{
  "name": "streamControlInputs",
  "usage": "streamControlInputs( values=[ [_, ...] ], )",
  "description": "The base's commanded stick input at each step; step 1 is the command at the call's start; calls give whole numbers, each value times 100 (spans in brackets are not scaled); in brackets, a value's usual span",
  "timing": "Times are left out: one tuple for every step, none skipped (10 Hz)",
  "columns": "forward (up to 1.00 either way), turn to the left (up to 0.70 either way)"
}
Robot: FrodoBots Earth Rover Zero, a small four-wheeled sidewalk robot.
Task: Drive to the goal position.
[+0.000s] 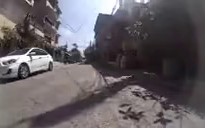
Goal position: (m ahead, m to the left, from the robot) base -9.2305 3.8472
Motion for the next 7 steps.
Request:
streamControlInputs(
  values=[
    [0,-100],
    [0,-100],
    [0,-100],
    [0,-100],
    [0,-100],
    [0,-100],
    [0,-100]
  ],
)
